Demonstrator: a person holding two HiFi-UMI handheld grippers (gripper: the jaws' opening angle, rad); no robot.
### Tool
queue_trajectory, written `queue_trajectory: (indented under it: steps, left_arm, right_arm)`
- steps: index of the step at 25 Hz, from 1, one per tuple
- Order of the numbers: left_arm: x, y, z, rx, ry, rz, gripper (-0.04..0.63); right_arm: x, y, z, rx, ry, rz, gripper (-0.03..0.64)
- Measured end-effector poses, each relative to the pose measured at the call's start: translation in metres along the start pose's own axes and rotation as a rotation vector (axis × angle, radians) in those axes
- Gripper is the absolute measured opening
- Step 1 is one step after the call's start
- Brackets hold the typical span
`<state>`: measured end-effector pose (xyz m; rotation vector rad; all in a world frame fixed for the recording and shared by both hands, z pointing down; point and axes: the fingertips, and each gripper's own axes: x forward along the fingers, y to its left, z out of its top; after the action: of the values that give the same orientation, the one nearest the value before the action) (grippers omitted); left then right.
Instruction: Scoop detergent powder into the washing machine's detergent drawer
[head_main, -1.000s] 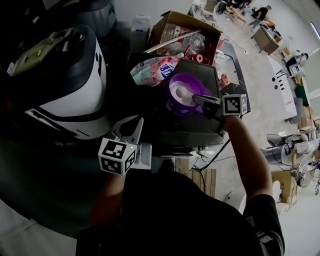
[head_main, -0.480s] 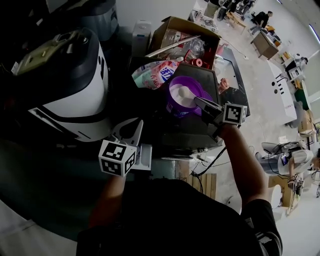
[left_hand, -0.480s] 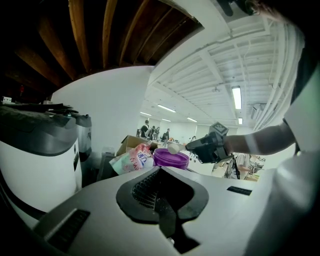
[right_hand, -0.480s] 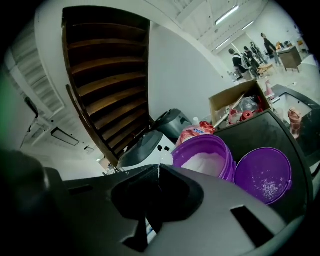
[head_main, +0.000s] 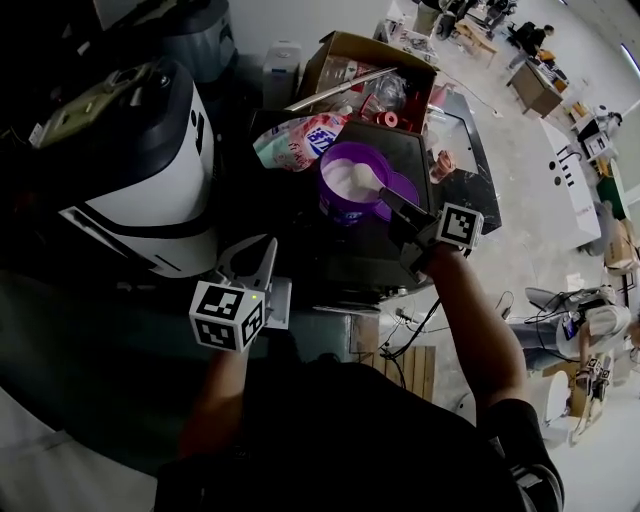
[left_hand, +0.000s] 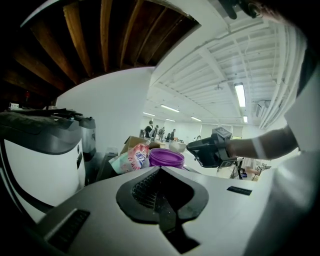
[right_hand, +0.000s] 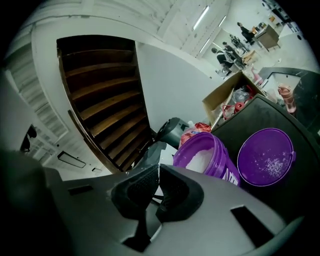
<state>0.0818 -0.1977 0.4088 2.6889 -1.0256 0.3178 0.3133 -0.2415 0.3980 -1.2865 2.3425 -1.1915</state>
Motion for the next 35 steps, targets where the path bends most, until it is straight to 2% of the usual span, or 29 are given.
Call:
queue_trajectory:
  steps: [7,14,29,35]
  left_arm:
    - [-0.020,-0.021,-0.004,0.005,-0.003,0.071,0.008]
    - [-0.030,-0.040,0.001,0.013,-0.011,0.131,0.008]
    - [-0.055,-0.072,-0.009,0.029,0.021,0.237,0.008]
    - [-0.087,-0.066,-0.014,0.004,0.024,0.330,0.008]
  right_arm:
    - [-0.012,0.035,-0.007,0.006,0.013,0.176,0.019]
    - [-0.022,0.059,-0.010,0.059,0.021,0.302,0.019]
    - [-0.048,0.085,-0.045,0.118,0.092,0.458,0.019]
    - [-0.047,0.102,-0.075,0.150,0.160,0.513,0.018]
